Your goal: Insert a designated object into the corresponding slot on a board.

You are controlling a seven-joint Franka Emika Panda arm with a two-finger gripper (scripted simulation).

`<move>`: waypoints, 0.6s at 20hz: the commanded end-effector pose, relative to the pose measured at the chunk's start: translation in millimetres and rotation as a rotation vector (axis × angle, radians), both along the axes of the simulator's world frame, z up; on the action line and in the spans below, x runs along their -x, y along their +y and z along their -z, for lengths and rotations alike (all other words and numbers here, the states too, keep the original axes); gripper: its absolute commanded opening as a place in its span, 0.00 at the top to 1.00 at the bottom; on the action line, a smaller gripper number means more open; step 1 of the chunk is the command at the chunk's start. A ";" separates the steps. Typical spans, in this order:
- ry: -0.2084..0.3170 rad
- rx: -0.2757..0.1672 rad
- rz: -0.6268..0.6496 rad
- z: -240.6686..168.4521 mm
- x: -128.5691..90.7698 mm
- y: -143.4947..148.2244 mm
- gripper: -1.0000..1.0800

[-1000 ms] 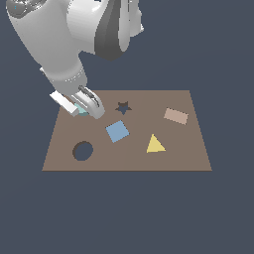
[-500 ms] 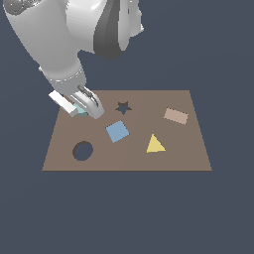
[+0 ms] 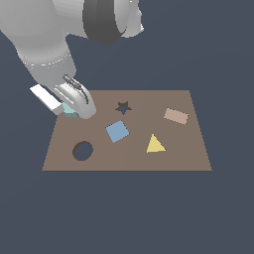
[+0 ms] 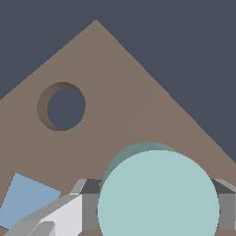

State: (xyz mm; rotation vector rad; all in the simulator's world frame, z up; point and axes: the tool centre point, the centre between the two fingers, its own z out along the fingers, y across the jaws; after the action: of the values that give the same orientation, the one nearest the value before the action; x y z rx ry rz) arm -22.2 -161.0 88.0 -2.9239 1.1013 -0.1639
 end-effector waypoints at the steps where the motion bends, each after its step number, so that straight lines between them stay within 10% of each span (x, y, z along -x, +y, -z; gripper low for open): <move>1: -0.009 0.003 -0.004 -5.2 -2.9 -0.3 1.00; 12: 0.007 -0.009 0.071 2.7 -2.2 -3.6 1.00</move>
State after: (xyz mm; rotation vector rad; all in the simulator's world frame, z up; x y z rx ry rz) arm -20.6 -163.5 85.9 -2.8939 1.1756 -0.1528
